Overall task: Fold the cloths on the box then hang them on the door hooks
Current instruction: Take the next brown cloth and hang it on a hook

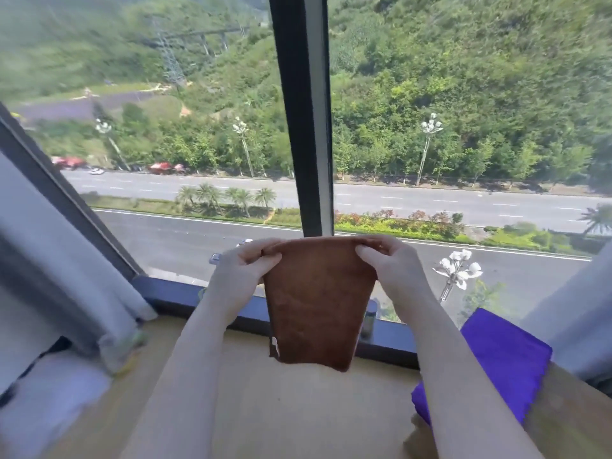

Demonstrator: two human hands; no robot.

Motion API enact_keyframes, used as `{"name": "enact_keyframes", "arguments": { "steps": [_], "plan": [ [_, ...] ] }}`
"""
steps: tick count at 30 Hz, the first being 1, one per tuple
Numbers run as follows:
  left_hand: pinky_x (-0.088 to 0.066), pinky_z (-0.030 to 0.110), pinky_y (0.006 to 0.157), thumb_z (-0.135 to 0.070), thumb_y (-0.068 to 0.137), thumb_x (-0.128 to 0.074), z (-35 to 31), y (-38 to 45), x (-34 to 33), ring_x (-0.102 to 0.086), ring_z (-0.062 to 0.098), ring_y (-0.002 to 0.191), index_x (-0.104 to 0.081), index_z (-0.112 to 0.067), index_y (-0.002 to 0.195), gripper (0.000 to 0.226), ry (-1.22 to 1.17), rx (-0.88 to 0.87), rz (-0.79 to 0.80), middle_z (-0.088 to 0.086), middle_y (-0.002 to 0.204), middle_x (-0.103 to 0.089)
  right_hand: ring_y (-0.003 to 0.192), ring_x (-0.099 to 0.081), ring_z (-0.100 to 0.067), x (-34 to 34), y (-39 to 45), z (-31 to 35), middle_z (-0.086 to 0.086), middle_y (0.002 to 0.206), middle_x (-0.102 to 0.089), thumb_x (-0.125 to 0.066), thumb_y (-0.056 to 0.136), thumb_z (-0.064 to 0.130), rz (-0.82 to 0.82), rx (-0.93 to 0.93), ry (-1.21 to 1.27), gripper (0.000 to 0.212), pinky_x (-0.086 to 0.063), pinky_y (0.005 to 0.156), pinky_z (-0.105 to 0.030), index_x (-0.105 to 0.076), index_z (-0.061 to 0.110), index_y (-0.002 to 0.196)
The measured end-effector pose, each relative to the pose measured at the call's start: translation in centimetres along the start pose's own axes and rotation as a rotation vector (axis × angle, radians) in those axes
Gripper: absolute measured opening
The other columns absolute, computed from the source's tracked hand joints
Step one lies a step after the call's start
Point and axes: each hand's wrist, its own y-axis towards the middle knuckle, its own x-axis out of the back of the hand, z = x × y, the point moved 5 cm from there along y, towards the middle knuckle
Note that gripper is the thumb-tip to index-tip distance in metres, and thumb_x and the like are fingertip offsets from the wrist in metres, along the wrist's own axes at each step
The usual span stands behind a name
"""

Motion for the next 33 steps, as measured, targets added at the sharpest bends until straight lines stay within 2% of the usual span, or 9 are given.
{"name": "enact_keyframes", "arguments": {
  "steps": [7,9,12,15,19,24,27,29,33],
  "plan": [
    [-0.059,0.021,0.070,-0.019,0.091,-0.075,2.4,-3.2,14.7,-0.074,0.007,0.085,-0.078,-0.027,0.087,0.010,-0.047,0.049,-0.253,-0.010,0.086,-0.079,0.094,-0.072,-0.012,-14.7,-1.7,1.5,0.003,0.098,-0.076,-0.069,0.098,0.014,0.168,0.052,-0.025,0.014,-0.056,0.076,-0.023,-0.075,0.026,0.101],
    [-0.060,0.023,0.073,-0.023,0.091,-0.075,3.0,-4.2,18.3,-0.072,0.006,0.082,-0.078,-0.026,0.086,0.006,-0.025,0.037,-0.298,-0.011,0.083,-0.078,0.092,-0.072,-0.010,-18.5,-2.3,1.6,0.006,0.095,-0.077,-0.070,0.097,0.016,0.212,0.071,-0.044,0.013,-0.058,0.078,-0.023,-0.075,0.027,0.102],
    [-0.060,0.030,0.079,-0.031,0.092,-0.074,4.1,-6.0,23.1,-0.072,0.014,0.090,-0.077,-0.024,0.090,0.009,-0.033,0.027,-0.363,-0.007,0.089,-0.077,0.088,-0.074,-0.007,-23.8,-3.3,1.6,0.009,0.090,-0.078,-0.071,0.096,0.017,0.267,0.076,-0.014,0.013,-0.061,0.083,-0.028,-0.075,0.028,0.101],
    [-0.058,0.032,0.070,-0.035,0.092,-0.074,5.2,-7.8,27.1,-0.071,0.022,0.093,-0.078,-0.028,0.090,0.009,-0.113,0.031,-0.427,-0.004,0.088,-0.075,0.094,-0.076,-0.013,-28.8,-4.9,0.7,0.003,0.099,-0.080,-0.074,0.094,0.017,0.400,-0.011,0.094,0.017,-0.061,0.085,-0.031,-0.075,0.025,0.108],
    [-0.059,0.047,0.091,-0.034,0.090,-0.077,6.3,-10.5,31.8,-0.072,0.026,0.097,-0.079,-0.022,0.097,0.014,-0.132,0.043,-0.515,0.003,0.095,-0.077,0.103,-0.075,-0.022,-34.4,-7.0,-1.3,-0.003,0.106,-0.080,-0.068,0.098,0.016,0.525,-0.105,0.146,0.016,-0.060,0.086,-0.031,-0.074,0.015,0.112],
    [-0.060,0.030,0.079,-0.025,0.092,-0.075,7.7,-14.5,37.9,-0.073,0.012,0.086,-0.079,-0.027,0.090,0.005,-0.104,0.039,-0.730,-0.003,0.089,-0.078,0.097,-0.076,-0.019,-42.0,-8.8,-1.7,-0.002,0.102,-0.080,-0.070,0.097,0.019,0.584,-0.082,0.090,0.015,-0.061,0.086,-0.035,-0.076,0.017,0.111],
    [-0.059,0.039,0.089,-0.020,0.092,-0.075,8.4,-16.4,41.5,-0.073,0.017,0.093,-0.079,-0.032,0.089,0.013,-0.082,0.026,-0.849,-0.003,0.092,-0.078,0.094,-0.076,-0.015,-46.9,-9.6,-1.1,0.000,0.100,-0.081,-0.070,0.096,0.020,0.672,-0.063,0.088,0.014,-0.059,0.081,-0.030,-0.078,0.019,0.108],
    [-0.058,0.036,0.092,-0.017,0.093,-0.074,8.9,-16.9,44.2,-0.072,0.015,0.096,-0.079,-0.034,0.095,0.019,-0.098,0.017,-0.912,-0.005,0.095,-0.078,0.090,-0.076,-0.013,-50.8,-9.5,-0.6,0.000,0.098,-0.081,-0.069,0.097,0.017,0.743,-0.057,0.106,0.012,-0.059,0.078,-0.028,-0.078,0.019,0.104],
    [-0.053,0.012,0.078,-0.012,0.096,-0.069,8.9,-18.9,48.6,-0.072,0.001,0.092,-0.074,-0.022,0.112,0.020,-0.060,0.016,-1.051,-0.005,0.099,-0.076,0.096,-0.075,-0.017,-57.8,-10.0,0.1,-0.001,0.097,-0.080,-0.069,0.096,0.017,0.866,-0.016,0.097,0.012,-0.058,0.097,-0.042,-0.080,0.019,0.100]
  ]
}}
